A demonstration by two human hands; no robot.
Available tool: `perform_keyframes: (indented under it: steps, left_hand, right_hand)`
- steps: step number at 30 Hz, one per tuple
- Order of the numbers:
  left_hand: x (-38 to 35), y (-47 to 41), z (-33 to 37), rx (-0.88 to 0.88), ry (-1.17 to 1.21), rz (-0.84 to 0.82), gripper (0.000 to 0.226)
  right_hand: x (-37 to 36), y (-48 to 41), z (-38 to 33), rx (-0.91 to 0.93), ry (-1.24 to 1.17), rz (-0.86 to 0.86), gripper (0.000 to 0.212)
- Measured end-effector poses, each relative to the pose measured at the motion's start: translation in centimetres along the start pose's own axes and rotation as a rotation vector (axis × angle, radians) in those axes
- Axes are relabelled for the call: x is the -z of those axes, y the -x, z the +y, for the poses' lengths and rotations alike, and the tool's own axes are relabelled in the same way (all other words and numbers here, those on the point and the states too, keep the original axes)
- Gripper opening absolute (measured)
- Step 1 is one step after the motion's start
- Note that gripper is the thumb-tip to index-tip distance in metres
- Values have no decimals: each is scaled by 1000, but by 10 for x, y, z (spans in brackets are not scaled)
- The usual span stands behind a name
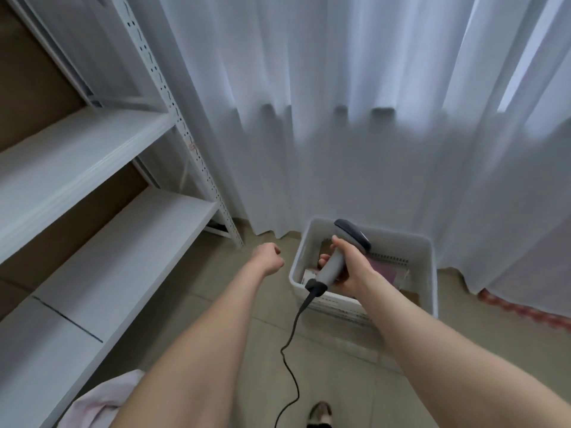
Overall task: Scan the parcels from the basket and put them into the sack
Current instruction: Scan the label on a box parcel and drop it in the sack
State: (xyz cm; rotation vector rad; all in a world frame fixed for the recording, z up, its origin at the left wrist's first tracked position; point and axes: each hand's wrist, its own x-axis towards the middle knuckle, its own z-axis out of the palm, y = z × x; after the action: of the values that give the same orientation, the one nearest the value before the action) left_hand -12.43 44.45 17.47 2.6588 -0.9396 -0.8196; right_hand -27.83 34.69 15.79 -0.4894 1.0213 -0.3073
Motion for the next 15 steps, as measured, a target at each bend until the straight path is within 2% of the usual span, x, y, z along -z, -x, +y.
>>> perform_keyframes:
  steps: [5, 9, 12, 15]
  left_hand:
    - [-15, -85, 40, -1, -48, -54, 43]
    - [-28, -165, 70, 10, -49, -127, 28]
    - [-43, -215, 94, 16, -68, -172, 40]
    - [-62, -259, 115, 25, -72, -210, 43]
  right_hand:
    - [16, -74, -53, -54, -48, 44, 29]
    - [27, -138, -99, -59, -59, 95, 30]
    - [40, -178, -124, -96, -81, 139, 30]
    - [56, -219, -143, -135, -118, 161, 27]
